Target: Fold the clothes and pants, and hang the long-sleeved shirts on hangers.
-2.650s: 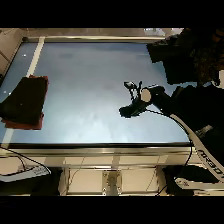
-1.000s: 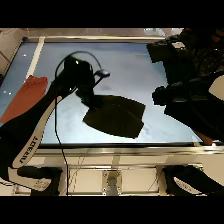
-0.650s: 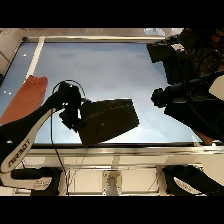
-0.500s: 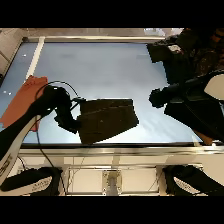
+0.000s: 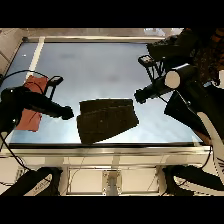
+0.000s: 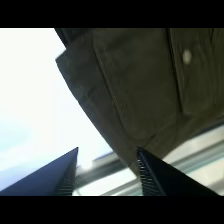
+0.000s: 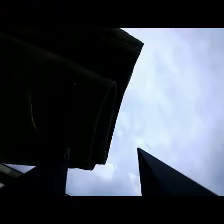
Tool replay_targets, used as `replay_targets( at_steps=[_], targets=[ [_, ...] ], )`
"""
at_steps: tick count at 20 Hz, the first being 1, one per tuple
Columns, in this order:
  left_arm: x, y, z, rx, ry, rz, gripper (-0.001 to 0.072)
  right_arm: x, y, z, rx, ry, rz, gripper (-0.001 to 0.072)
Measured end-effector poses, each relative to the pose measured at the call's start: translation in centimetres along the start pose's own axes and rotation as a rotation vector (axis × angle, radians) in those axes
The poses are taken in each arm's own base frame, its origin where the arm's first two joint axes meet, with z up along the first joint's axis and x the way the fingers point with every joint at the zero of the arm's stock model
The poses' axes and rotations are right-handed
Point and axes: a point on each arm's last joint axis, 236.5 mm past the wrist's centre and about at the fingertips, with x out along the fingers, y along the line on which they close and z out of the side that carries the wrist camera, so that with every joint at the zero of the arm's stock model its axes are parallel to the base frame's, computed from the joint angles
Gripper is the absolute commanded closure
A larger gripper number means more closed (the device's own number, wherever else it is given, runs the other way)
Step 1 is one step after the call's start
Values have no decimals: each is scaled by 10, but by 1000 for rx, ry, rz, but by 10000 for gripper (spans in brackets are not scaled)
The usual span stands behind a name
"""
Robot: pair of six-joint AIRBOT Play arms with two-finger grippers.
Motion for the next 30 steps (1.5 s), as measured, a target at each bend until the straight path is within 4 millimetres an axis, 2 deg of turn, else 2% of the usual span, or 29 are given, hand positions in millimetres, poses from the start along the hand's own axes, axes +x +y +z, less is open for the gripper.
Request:
replay_targets(
  at_steps=[4,7,11,15,22,30],
  targets=[
    [20,25,10,-150,13,-38,215,41,-21,3,139,49,191,236],
    [36,29,12,-220,42,-96,215,67,-33,3,246,76,348,236],
    [54,26,13,-275,82,-163,215,101,-22,-4,308,148,517,236],
    [65,24,12,-277,112,-200,216,128,-5,-12,281,193,598,236],
    [85,25,3,-282,178,-232,216,152,6,-18,246,213,625,246],
    [97,25,-5,-339,240,-258,216,154,10,-30,265,279,640,259]
  ],
)
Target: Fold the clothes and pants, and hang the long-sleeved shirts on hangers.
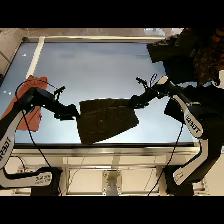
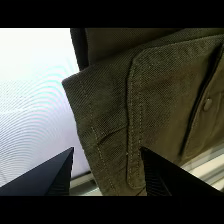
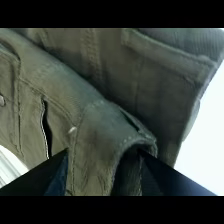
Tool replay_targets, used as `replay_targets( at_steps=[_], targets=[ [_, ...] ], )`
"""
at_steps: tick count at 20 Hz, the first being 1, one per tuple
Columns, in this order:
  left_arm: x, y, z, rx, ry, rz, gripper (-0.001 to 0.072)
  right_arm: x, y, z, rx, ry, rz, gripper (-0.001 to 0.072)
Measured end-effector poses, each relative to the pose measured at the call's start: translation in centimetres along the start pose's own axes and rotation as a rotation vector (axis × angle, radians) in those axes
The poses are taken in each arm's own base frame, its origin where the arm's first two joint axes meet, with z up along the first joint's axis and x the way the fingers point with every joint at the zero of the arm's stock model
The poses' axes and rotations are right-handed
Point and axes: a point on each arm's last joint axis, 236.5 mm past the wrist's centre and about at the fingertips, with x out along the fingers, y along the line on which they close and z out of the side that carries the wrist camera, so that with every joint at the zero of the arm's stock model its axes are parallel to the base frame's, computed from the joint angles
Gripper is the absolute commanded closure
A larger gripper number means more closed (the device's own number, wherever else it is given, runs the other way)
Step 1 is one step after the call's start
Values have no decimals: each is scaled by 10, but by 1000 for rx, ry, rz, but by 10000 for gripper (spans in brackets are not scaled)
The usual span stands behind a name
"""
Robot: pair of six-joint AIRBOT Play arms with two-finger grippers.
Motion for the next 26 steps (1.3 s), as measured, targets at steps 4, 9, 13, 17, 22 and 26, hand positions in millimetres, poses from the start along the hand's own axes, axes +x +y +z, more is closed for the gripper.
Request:
replay_targets(
  at_steps=[4,9,13,17,22,26],
  targets=[
    [4,4,4,-43,-8,4,247,0,-2,1,17,-4,-10,276],
    [23,8,11,-94,9,-11,256,6,1,7,11,-23,-18,276],
    [34,4,22,-114,-16,-34,638,10,4,12,11,-43,-25,322],
    [39,-2,29,-118,-42,-52,694,17,7,13,13,-40,-24,417],
    [40,-6,31,-112,-46,-62,695,26,6,14,38,-34,-22,696],
    [39,-8,30,-107,-45,-67,697,27,5,20,45,-59,-26,697]
  ],
)
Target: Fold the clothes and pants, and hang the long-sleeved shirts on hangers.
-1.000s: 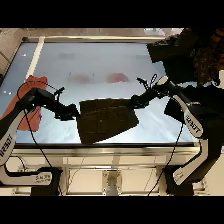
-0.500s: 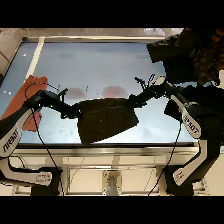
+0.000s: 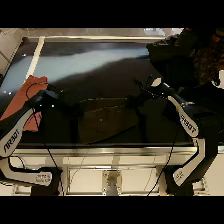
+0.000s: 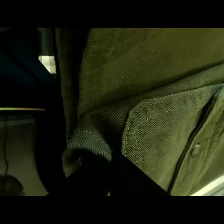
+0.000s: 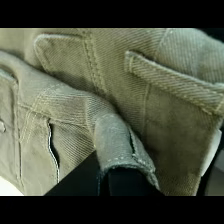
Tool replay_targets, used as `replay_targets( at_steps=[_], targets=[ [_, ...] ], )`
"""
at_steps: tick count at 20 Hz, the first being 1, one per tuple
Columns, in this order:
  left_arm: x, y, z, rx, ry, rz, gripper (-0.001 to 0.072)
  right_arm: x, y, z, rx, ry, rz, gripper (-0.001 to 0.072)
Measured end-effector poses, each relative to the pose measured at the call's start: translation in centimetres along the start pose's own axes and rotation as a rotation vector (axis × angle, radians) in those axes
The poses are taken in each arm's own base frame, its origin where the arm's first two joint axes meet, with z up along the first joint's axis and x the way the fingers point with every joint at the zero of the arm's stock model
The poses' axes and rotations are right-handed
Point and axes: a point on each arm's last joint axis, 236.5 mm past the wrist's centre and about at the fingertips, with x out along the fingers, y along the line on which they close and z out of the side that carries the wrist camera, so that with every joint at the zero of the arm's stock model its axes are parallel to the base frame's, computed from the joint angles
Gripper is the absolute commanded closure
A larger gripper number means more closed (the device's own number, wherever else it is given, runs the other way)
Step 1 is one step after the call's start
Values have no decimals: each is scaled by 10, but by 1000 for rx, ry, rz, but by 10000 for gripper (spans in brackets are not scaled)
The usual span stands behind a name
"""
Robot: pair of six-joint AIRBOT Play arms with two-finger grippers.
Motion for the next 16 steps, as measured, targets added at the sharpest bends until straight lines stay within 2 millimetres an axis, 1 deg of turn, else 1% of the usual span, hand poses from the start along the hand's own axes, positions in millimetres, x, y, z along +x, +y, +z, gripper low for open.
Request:
replay_targets(
  at_steps=[2,3,5,6,7,8,9,11,12,14,16],
  targets=[
    [-6,-6,5,22,-19,-5,697,-4,4,6,-9,-17,4,698],
    [-13,-12,10,38,-39,-9,698,-10,11,11,-27,-31,8,698],
    [-39,-33,27,99,-119,-22,698,-28,30,23,-85,-70,16,698],
    [-58,-49,37,141,-173,-31,698,-42,42,30,-124,-100,18,698],
    [-79,-66,46,185,-230,-39,698,-59,59,40,-173,-144,17,698],
    [-103,-84,55,232,-295,-47,698,-78,76,48,-219,-191,17,699],
    [-131,-104,61,285,-368,-56,698,-99,95,54,-272,-240,14,699],
    [-185,-142,66,381,-500,-68,698,-144,135,58,-378,-335,3,699],
    [-212,-161,64,428,-565,-75,698,-164,153,57,-428,-380,-8,699],
    [-261,-194,55,511,-683,-86,698,-206,194,47,-529,-471,-18,699],
    [-305,-219,38,581,-780,-91,698,-240,233,28,-619,-544,-23,699]
  ],
)
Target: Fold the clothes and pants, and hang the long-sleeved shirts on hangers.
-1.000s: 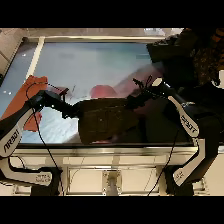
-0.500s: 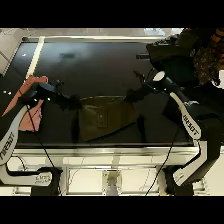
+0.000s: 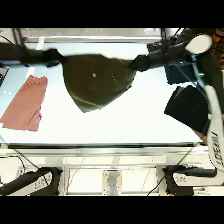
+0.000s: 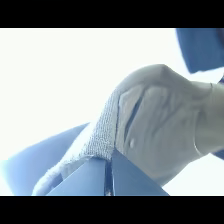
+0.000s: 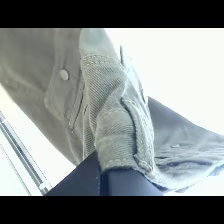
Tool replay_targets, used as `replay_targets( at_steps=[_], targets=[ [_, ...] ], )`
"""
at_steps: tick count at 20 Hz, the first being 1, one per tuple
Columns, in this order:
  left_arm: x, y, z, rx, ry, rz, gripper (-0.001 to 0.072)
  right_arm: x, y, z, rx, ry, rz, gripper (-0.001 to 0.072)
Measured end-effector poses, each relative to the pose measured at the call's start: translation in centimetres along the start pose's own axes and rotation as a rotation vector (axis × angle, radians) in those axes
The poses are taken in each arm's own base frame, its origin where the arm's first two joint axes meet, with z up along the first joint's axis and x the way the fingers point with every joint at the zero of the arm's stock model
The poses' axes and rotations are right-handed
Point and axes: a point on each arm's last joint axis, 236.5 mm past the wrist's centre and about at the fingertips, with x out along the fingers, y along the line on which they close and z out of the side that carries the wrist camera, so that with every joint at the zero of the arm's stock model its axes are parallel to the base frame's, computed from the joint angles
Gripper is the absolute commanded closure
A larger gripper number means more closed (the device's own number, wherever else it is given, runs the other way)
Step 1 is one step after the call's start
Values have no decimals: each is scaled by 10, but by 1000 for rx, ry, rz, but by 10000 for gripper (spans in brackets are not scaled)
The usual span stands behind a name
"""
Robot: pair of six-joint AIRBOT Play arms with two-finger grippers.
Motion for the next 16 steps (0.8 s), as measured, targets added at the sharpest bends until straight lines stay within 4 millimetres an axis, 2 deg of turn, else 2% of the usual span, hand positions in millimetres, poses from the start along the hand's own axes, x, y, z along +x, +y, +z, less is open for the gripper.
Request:
replay_targets(
  at_steps=[2,4,6,8,13,16],
  targets=[
    [-33,-20,19,56,-67,1,698,-31,39,14,-81,-58,8,699],
    [-62,-38,25,100,-108,1,698,-56,77,18,-142,-93,24,699],
    [-89,-55,23,143,-129,11,698,-76,110,15,-181,-109,44,699],
    [-116,-62,17,185,-142,59,697,-93,136,7,-193,-104,52,699],
    [-177,-55,-6,218,-165,261,697,-117,167,-19,-142,-50,50,700],
    [-192,-52,-22,216,-134,311,697,-120,172,-33,-76,-4,52,700]
  ],
)
